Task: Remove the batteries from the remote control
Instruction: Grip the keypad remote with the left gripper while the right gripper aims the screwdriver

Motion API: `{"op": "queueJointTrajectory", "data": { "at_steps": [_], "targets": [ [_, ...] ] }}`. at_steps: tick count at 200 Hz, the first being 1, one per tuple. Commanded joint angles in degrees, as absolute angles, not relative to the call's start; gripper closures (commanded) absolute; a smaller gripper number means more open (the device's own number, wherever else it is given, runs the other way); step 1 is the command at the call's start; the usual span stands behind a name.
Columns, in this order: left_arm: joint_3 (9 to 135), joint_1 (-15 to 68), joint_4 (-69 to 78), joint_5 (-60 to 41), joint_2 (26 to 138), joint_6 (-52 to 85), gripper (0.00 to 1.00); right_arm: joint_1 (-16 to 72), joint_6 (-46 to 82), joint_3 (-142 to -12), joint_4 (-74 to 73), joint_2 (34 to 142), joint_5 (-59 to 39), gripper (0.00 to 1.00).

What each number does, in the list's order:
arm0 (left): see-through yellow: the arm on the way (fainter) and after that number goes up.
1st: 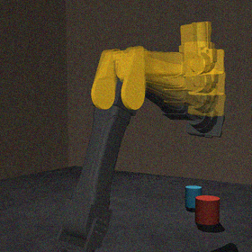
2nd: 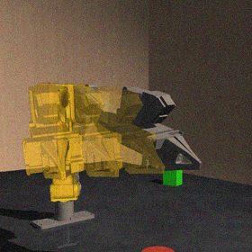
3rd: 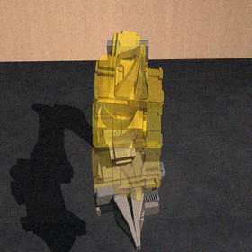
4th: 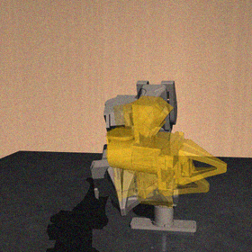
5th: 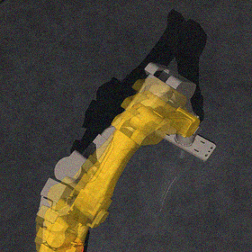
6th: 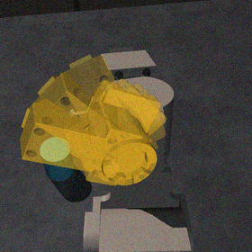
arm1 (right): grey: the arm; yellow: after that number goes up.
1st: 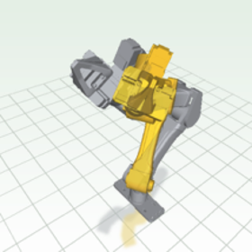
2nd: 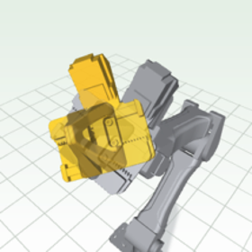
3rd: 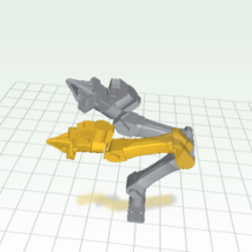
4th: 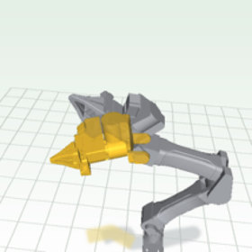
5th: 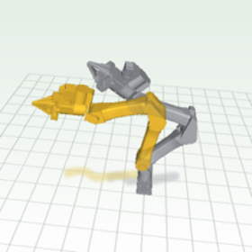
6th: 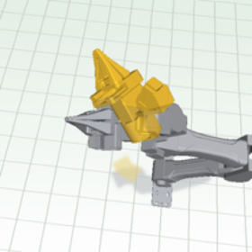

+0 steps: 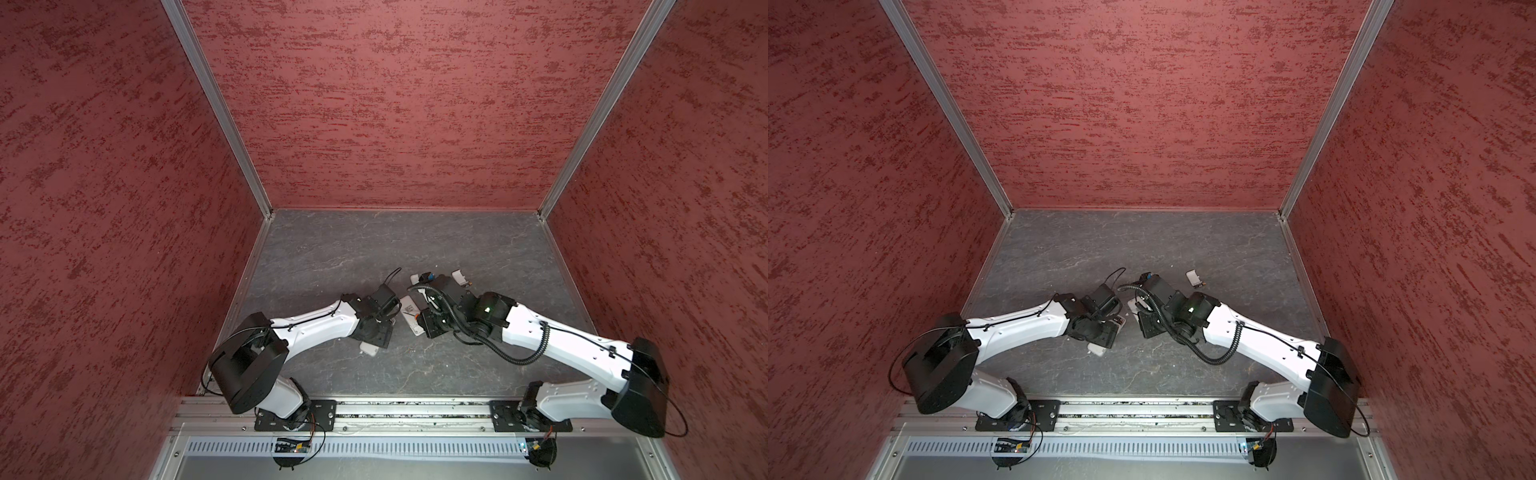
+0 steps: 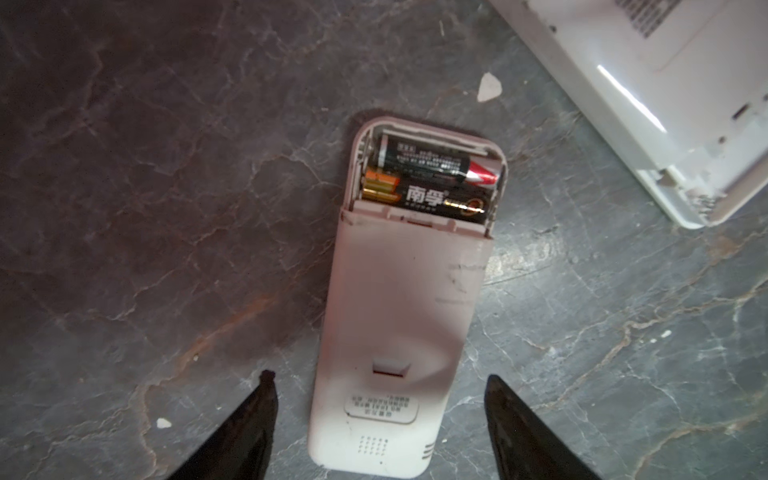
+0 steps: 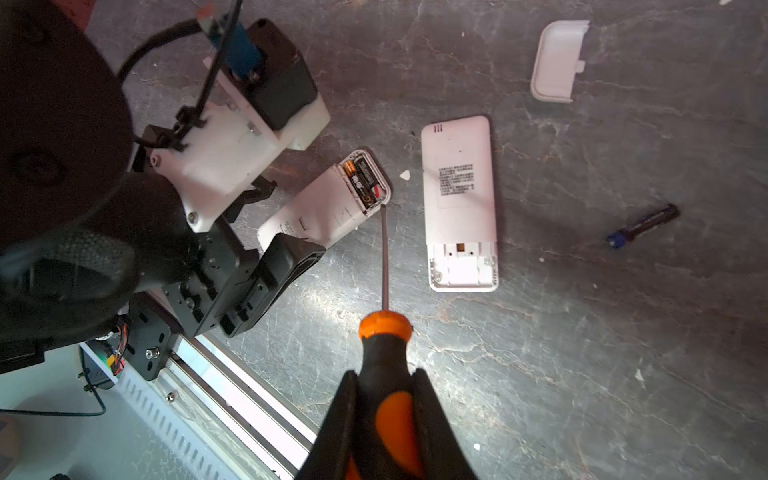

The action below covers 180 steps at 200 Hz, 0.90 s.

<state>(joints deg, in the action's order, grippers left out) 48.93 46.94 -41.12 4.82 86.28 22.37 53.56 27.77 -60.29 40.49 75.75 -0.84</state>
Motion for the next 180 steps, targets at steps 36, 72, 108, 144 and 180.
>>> {"op": "queueJointTrajectory", "data": {
  "at_steps": [36, 72, 108, 144, 180],
  "targets": [
    [47.66, 47.94, -37.21, 5.09, 89.22, 21.79, 0.31, 52.82, 23.03, -59.95, 39.71, 75.4, -2.54, 1.0],
    [45.66, 47.68, -34.55, 2.31, 90.28, 22.15, 0.44, 52.62, 20.9, -58.52, 38.14, 76.17, -2.75, 1.0],
    [45.54, 47.9, -32.63, 0.71, 90.63, 20.12, 0.51, 51.87, 19.59, -57.67, 36.13, 77.4, -4.78, 1.0],
    [45.12, 48.15, -30.2, -1.76, 89.66, 17.38, 0.52, 51.57, 16.48, -58.13, 36.12, 79.12, -7.33, 1.0],
    [44.79, 48.23, -29.52, -2.92, 91.05, 17.53, 0.51, 51.5, 13.76, -58.27, 36.06, 81.31, -7.66, 1.0]
  ]
}}
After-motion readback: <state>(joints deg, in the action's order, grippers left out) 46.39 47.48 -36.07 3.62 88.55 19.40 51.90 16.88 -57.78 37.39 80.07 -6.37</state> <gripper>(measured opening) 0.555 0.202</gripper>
